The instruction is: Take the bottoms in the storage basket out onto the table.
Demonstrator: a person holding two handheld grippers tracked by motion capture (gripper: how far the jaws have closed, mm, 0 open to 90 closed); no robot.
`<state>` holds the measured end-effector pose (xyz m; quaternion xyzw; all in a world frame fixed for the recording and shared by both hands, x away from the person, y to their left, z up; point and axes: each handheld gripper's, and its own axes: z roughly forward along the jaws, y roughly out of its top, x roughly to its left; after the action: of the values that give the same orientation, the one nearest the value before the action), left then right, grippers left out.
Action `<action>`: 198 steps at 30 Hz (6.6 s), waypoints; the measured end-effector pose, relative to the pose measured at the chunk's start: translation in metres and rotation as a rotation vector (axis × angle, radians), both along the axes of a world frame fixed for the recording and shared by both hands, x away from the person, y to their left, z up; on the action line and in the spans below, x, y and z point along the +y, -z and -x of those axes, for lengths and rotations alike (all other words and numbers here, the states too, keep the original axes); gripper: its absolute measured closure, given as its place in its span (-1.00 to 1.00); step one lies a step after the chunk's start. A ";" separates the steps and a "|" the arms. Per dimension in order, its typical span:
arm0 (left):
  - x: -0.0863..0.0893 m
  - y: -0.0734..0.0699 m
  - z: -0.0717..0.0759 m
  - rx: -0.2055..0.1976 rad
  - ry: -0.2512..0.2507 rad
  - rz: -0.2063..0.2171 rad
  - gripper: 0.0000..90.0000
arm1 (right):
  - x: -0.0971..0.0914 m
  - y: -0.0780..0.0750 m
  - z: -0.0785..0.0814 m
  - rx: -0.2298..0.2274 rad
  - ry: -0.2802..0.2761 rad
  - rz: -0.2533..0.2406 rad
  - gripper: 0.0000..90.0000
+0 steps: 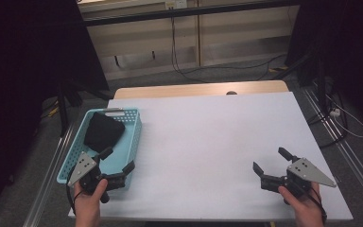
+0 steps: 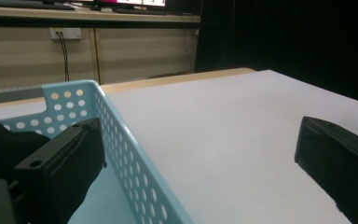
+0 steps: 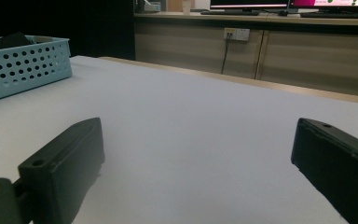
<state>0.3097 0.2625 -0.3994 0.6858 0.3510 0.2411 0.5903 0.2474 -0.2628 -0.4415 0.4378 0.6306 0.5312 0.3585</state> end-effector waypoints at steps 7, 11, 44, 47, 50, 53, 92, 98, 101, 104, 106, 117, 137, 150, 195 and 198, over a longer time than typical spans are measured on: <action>0.001 -0.016 -0.009 -0.020 -0.003 0.010 -0.97 | -0.003 0.000 0.001 -0.003 0.003 -0.006 -0.97; 0.000 -0.026 -0.017 -0.029 0.008 0.000 -0.96 | -0.003 0.000 0.001 0.001 0.002 -0.013 -0.97; 0.012 -0.031 -0.109 0.013 -0.091 -0.037 -0.96 | -0.002 -0.001 0.004 -0.002 -0.007 -0.010 -0.96; 0.013 -0.028 -0.116 0.023 -0.099 -0.051 -0.96 | -0.002 -0.001 0.005 -0.002 -0.007 -0.009 -0.96; 0.015 -0.026 -0.121 0.038 -0.111 -0.071 -0.96 | -0.002 -0.001 0.005 -0.003 -0.008 -0.011 -0.96; 0.017 -0.022 -0.125 0.058 -0.121 -0.077 -0.96 | -0.002 -0.001 0.005 -0.003 -0.010 -0.007 -0.96; 0.062 0.017 -0.172 0.195 -0.306 -0.234 -0.95 | 0.001 0.000 0.005 0.006 -0.023 -0.011 -0.96; 0.067 0.023 -0.176 0.231 -0.334 -0.237 -0.96 | 0.001 0.000 0.006 0.007 -0.029 -0.012 -0.96; 0.068 0.025 -0.178 0.244 -0.333 -0.241 -0.96 | 0.001 0.000 0.006 0.006 -0.029 -0.015 -0.96; 0.069 0.029 -0.180 0.275 -0.334 -0.237 -0.96 | 0.001 0.000 0.006 0.009 -0.034 -0.015 -0.96; 0.067 0.031 -0.181 0.293 -0.328 -0.245 -0.97 | 0.002 0.000 0.005 0.008 -0.036 -0.015 -0.96; 0.057 0.038 -0.185 0.318 -0.302 -0.325 -1.00 | 0.003 0.000 0.006 0.010 -0.046 -0.017 -0.96; 0.047 0.045 -0.184 0.374 -0.224 -0.343 -1.00 | 0.003 0.000 0.006 0.012 -0.049 -0.014 -0.96; 0.049 0.055 -0.185 0.412 -0.301 -0.392 -1.00 | 0.002 0.000 0.007 0.013 -0.047 -0.022 -0.95; 0.051 0.002 -0.180 0.639 -0.395 -0.270 0.36 | -0.001 0.000 0.007 0.012 -0.040 -0.033 -0.96; 0.053 -0.011 -0.178 0.640 -0.373 -0.234 0.37 | 0.000 0.000 0.007 0.012 -0.046 -0.030 -0.96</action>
<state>0.4879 0.3151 -0.3885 0.7133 0.6062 0.1567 0.3149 0.2406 -0.2623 -0.4416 0.4314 0.6347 0.5460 0.3359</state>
